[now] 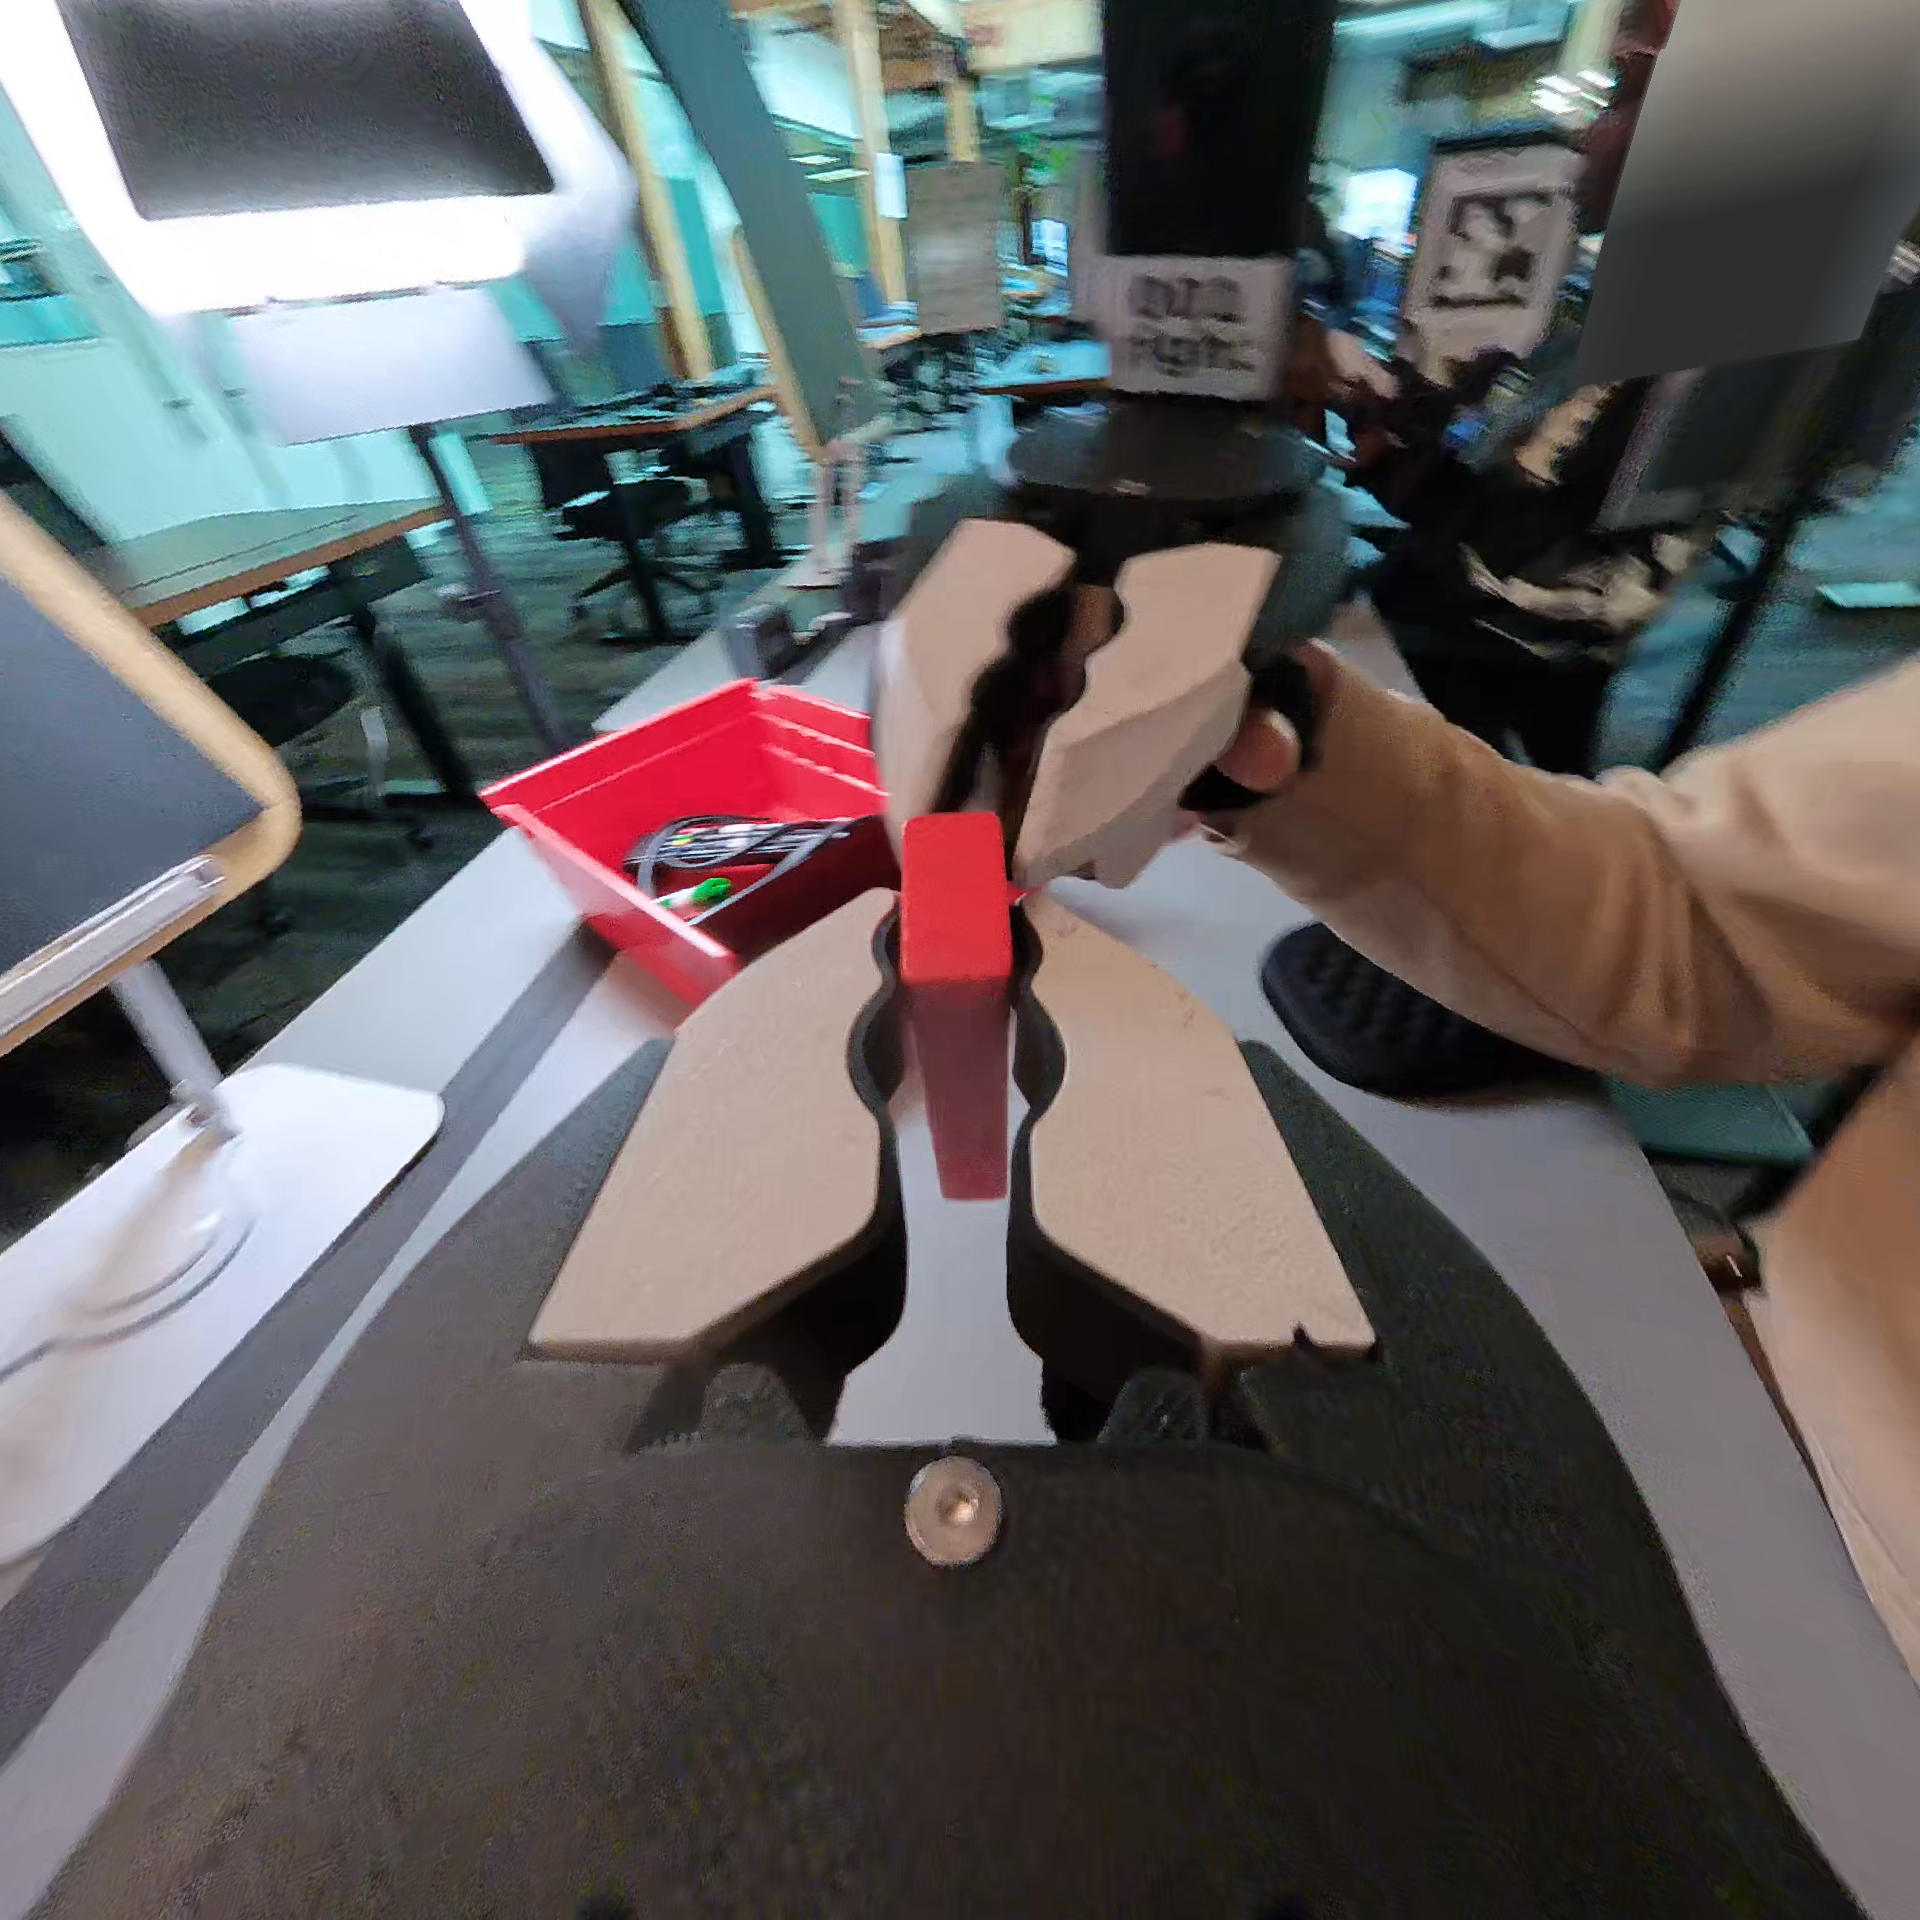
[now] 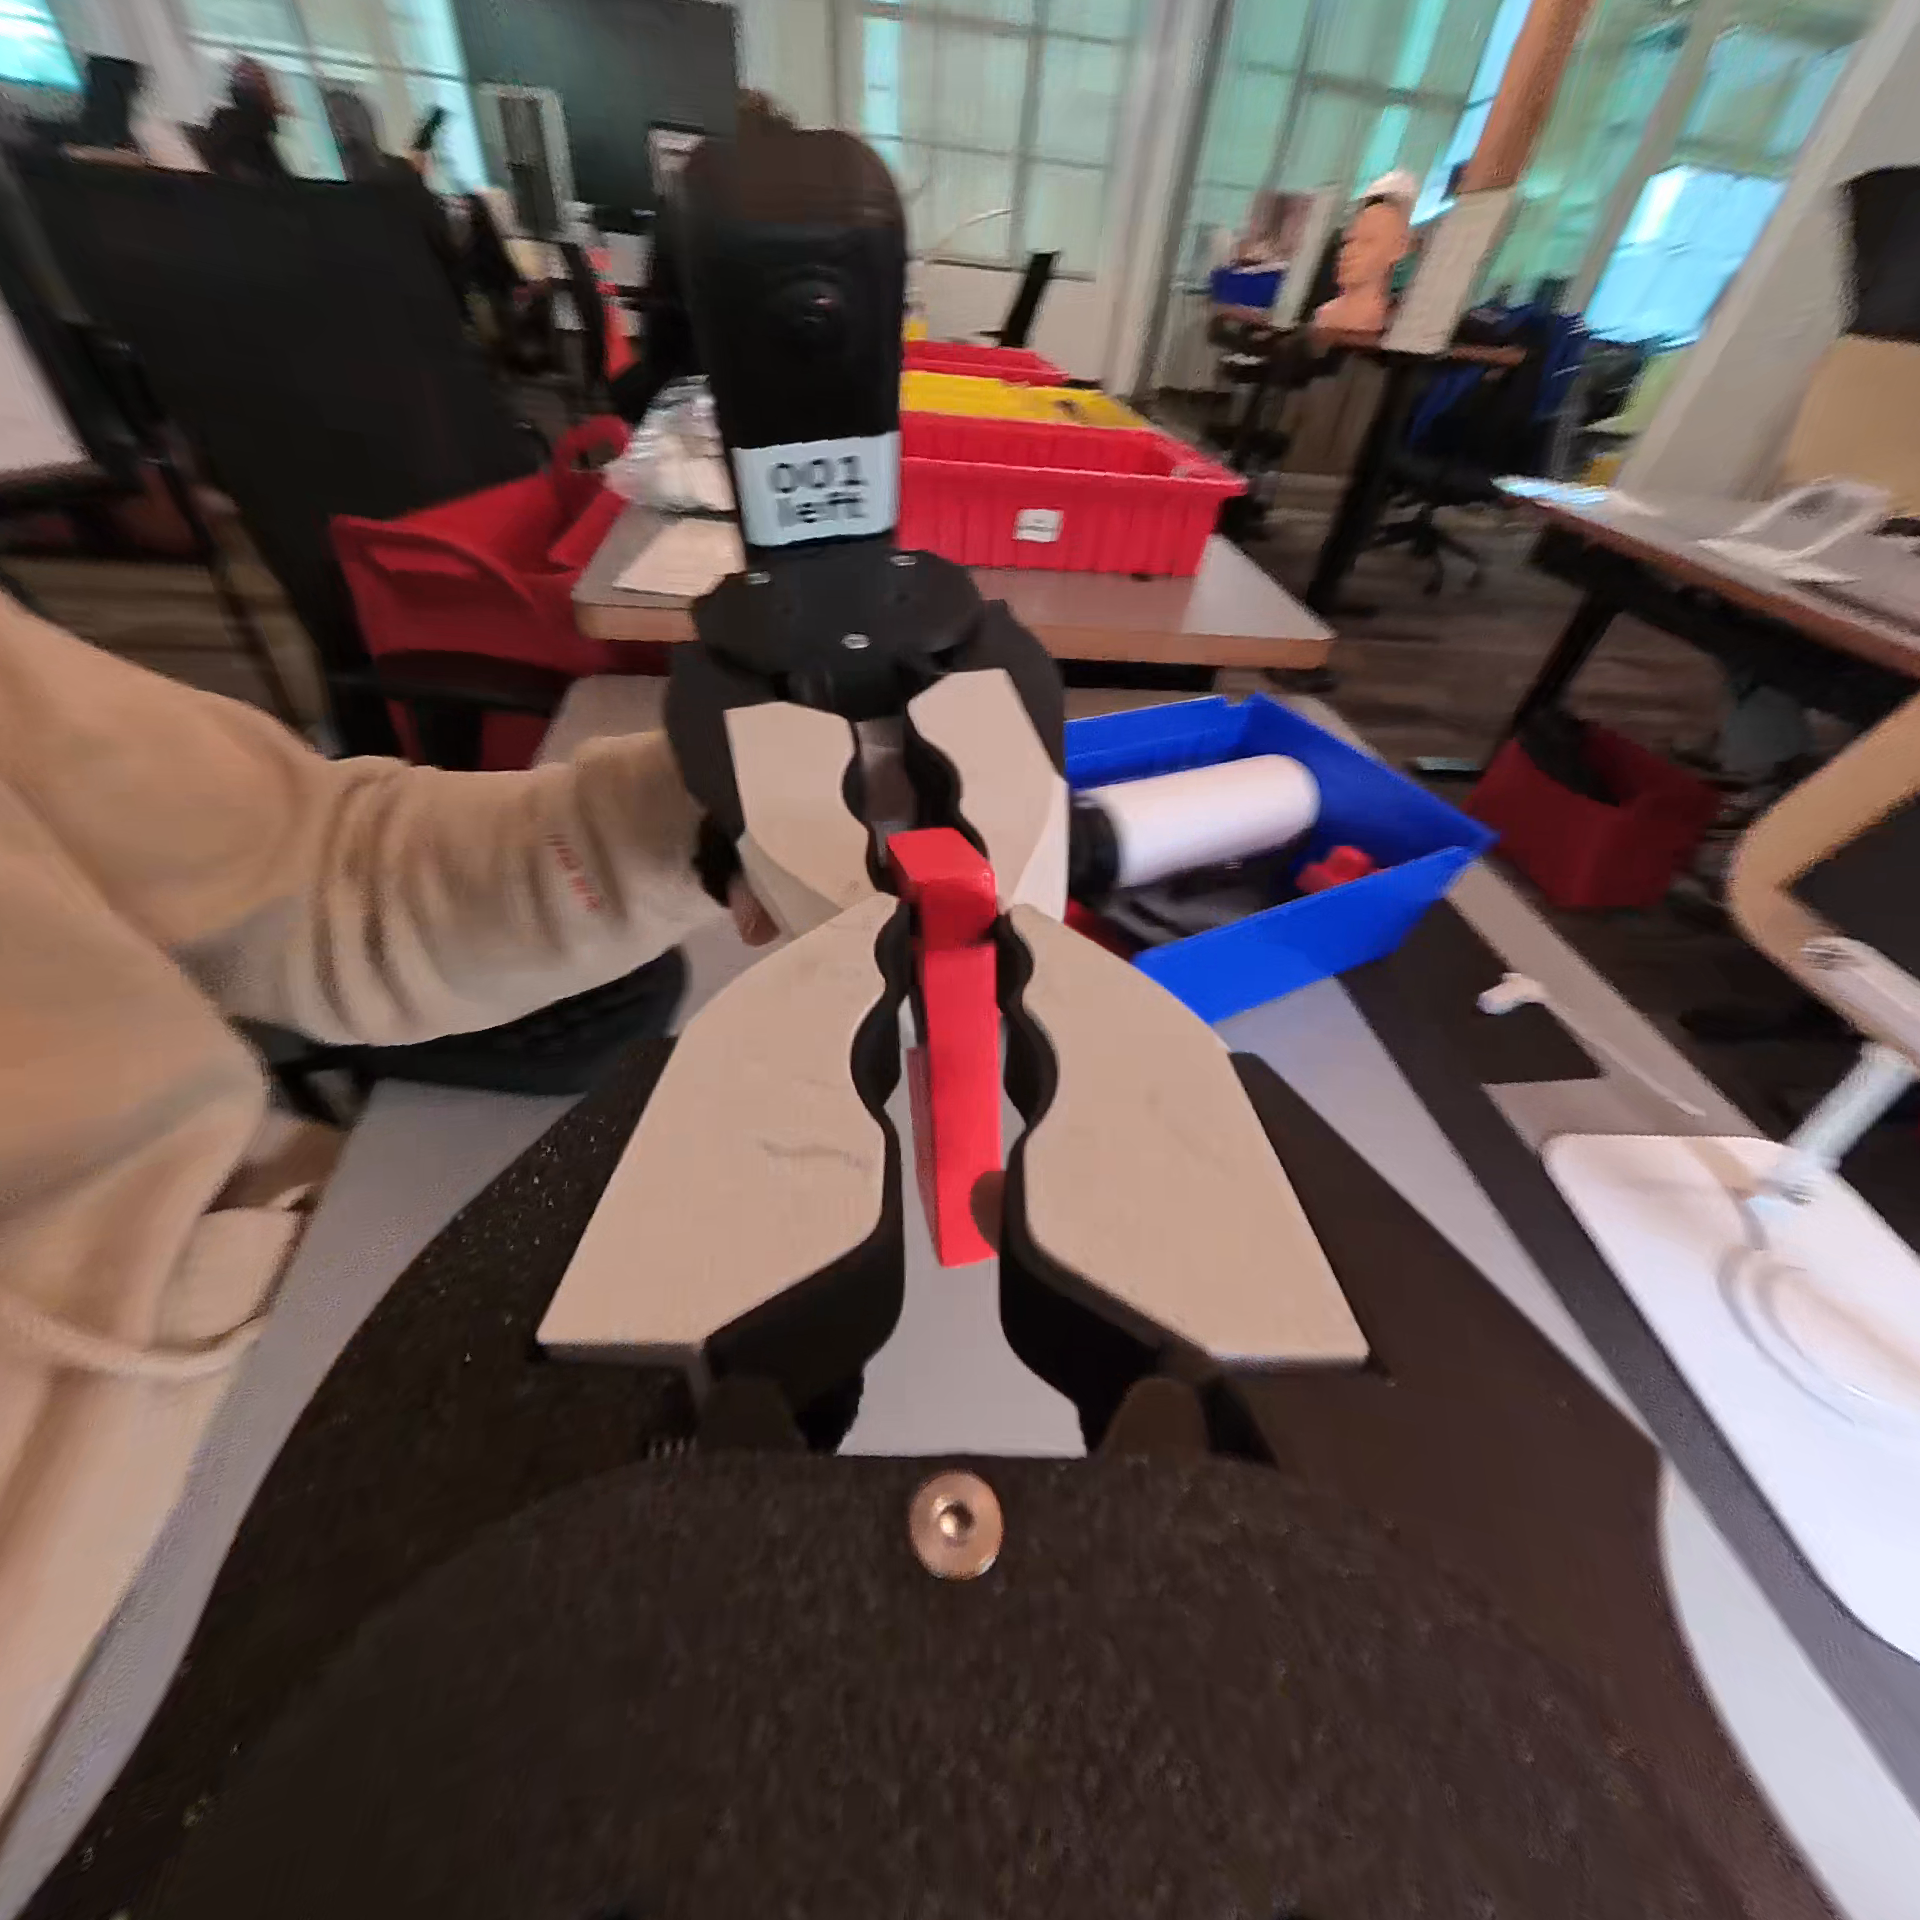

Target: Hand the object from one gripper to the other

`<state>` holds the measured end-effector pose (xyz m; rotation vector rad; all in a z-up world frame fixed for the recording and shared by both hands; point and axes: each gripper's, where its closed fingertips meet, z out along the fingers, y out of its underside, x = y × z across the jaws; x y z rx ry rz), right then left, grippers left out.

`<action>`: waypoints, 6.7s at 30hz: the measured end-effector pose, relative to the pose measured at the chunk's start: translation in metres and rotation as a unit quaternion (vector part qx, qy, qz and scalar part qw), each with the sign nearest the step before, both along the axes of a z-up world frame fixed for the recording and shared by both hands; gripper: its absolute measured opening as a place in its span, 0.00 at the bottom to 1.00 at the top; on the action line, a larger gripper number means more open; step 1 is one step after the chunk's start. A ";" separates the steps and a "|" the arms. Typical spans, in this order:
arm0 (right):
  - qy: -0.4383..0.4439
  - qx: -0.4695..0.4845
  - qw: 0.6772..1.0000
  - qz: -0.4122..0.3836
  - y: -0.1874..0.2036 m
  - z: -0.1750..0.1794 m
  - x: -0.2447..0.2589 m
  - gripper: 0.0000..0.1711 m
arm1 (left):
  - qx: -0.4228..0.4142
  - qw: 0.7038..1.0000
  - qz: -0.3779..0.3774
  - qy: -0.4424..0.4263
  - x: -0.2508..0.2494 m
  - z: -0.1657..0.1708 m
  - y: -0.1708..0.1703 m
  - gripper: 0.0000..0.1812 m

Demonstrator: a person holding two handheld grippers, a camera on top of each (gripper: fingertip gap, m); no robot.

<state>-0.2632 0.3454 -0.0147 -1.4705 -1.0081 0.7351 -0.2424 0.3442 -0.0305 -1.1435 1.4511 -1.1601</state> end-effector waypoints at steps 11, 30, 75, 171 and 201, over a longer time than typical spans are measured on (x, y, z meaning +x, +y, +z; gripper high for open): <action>-0.180 0.238 0.923 -0.245 0.055 -0.015 -0.001 0.29 | -0.199 0.946 0.162 -0.197 -0.025 0.042 0.069 0.09; -0.356 0.126 0.924 -0.054 0.008 -0.077 0.018 0.20 | 0.262 0.947 0.054 0.177 -0.017 -0.058 0.020 0.23; -0.219 0.307 0.919 -0.116 0.012 -0.009 -0.017 0.64 | -0.413 0.885 -0.215 0.020 -0.015 0.005 -0.014 0.19; 0.088 -0.016 0.995 0.055 0.007 -0.008 -0.020 0.21 | -0.150 0.981 -0.073 -0.096 -0.018 0.031 -0.001 0.24; 0.088 -0.047 0.961 0.256 -0.055 -0.015 -0.039 0.14 | -0.223 0.900 -0.374 0.006 -0.042 -0.010 -0.065 0.18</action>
